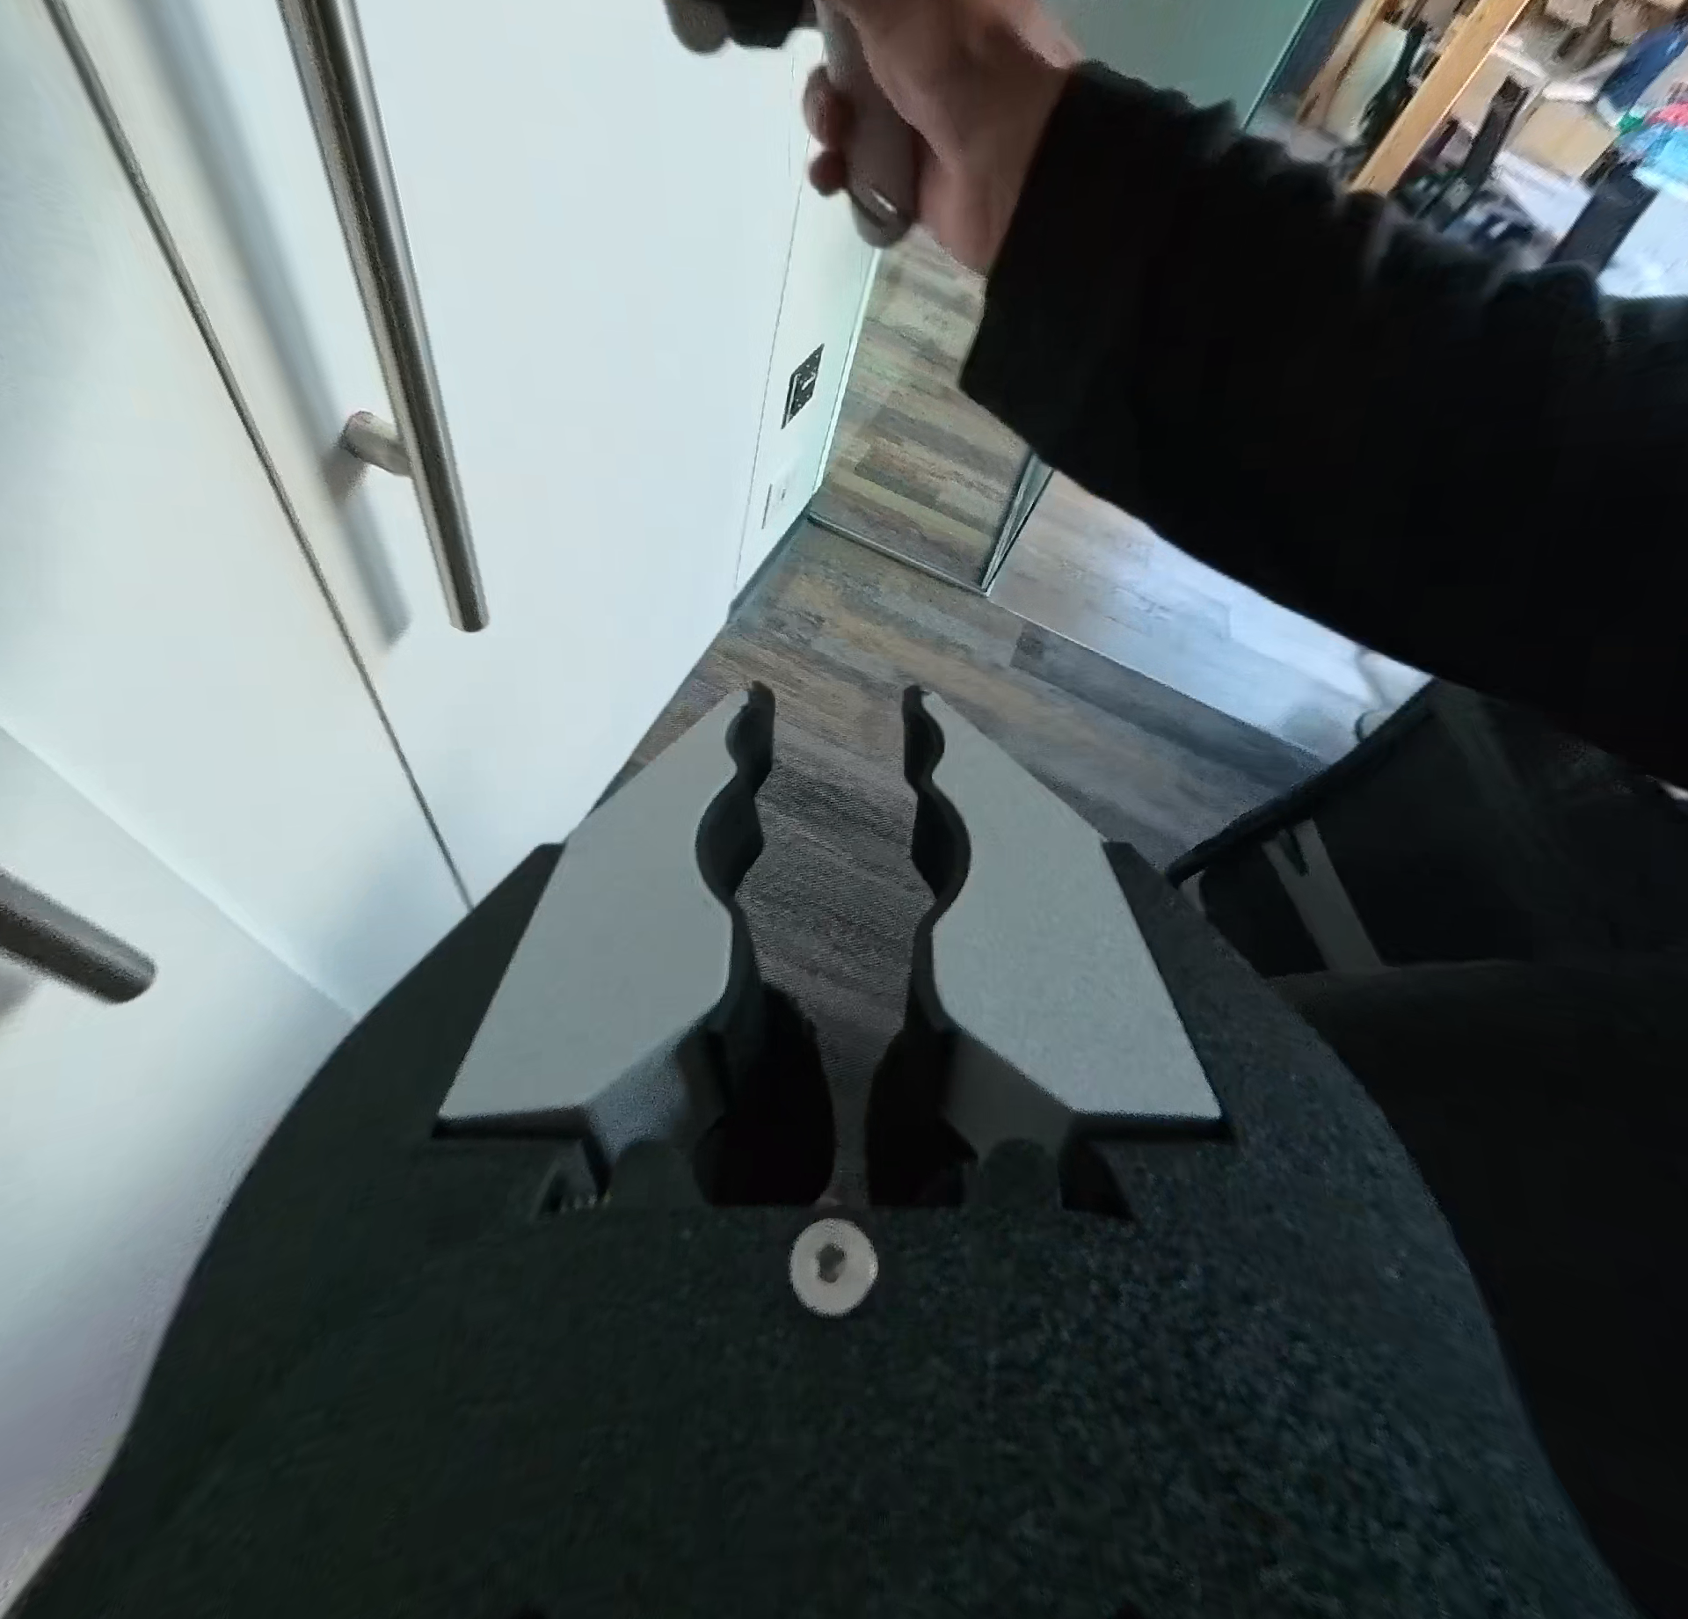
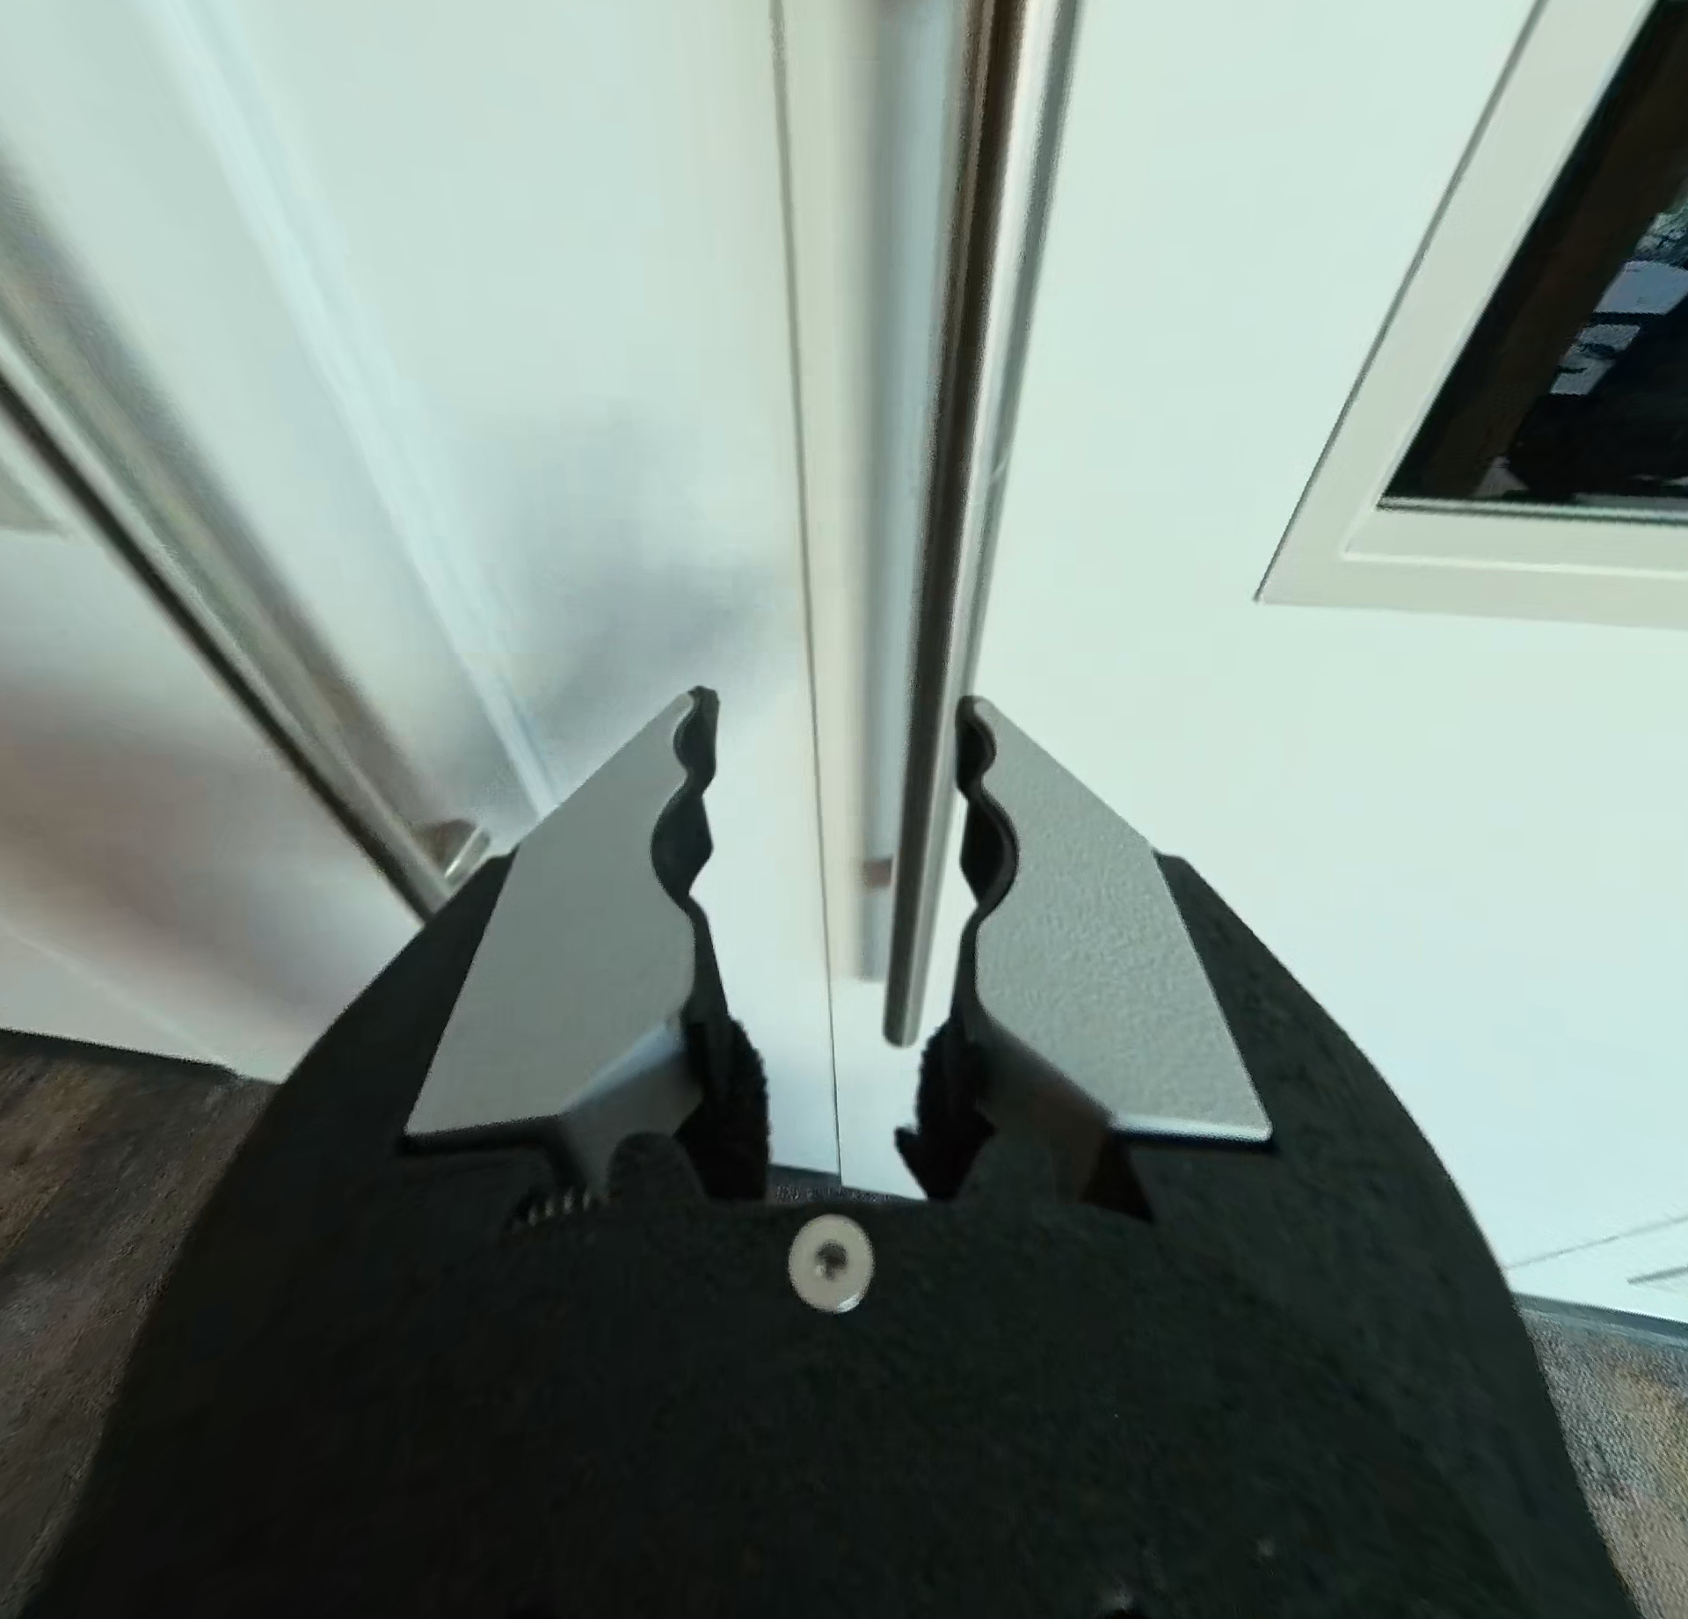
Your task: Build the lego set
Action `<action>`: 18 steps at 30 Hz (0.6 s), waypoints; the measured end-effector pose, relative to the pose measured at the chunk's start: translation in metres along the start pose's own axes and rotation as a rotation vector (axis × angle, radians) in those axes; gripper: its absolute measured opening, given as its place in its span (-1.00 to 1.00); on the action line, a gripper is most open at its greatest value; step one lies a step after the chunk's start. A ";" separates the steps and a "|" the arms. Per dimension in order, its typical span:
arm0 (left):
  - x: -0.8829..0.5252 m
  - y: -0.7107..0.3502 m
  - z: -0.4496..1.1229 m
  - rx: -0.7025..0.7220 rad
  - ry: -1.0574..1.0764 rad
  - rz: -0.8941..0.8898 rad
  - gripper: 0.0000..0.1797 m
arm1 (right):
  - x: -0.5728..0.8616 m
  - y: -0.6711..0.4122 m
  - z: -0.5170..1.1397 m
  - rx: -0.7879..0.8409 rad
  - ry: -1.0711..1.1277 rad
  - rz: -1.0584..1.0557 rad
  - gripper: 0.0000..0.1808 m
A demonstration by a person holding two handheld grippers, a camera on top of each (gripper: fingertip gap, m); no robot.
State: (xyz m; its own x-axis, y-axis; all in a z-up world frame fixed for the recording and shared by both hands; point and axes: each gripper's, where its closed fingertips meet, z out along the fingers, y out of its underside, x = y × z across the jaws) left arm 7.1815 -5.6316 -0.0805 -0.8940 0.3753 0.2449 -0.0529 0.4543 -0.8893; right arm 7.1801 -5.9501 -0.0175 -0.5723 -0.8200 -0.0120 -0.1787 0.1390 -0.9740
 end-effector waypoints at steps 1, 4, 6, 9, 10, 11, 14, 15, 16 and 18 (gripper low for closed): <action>-0.005 -0.006 0.008 0.004 0.017 -0.024 -0.71 | 0.009 -0.007 0.020 -0.007 0.000 0.002 -0.41; -0.019 -0.019 0.029 0.003 0.060 -0.028 -0.71 | 0.029 -0.026 0.076 -0.026 0.007 -0.016 -0.35; -0.033 -0.023 0.041 -0.020 0.035 0.000 -0.72 | 0.033 -0.038 0.104 -0.008 -0.003 0.005 -0.36; -0.045 -0.036 0.052 -0.002 0.021 -0.010 -0.72 | 0.034 -0.058 0.136 0.025 0.001 -0.022 -0.36; -0.046 -0.039 0.055 0.004 0.030 -0.024 -0.72 | 0.037 -0.064 0.144 0.027 0.019 -0.044 -0.37; -0.048 -0.041 0.059 0.003 0.036 -0.032 -0.72 | 0.039 -0.071 0.150 0.037 0.028 -0.049 -0.40; -0.051 -0.041 0.067 -0.017 0.019 -0.016 -0.72 | 0.038 -0.085 0.162 0.069 -0.014 -0.021 -0.49; -0.051 -0.042 0.068 -0.014 0.011 -0.013 -0.72 | 0.040 -0.085 0.165 0.059 -0.022 -0.022 -0.56; -0.051 -0.043 0.070 -0.008 0.009 -0.016 -0.72 | 0.037 -0.084 0.167 0.059 -0.059 -0.032 -0.56; -0.048 -0.044 0.073 0.000 0.016 -0.027 -0.72 | 0.035 -0.083 0.169 0.044 -0.099 -0.030 -0.57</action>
State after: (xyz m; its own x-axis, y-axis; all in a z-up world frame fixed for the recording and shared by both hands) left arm 7.1938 -5.7288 -0.0811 -0.8850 0.3758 0.2749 -0.0768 0.4646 -0.8822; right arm 7.3100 -6.0837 0.0251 -0.4852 -0.8744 -0.0026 -0.1578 0.0905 -0.9833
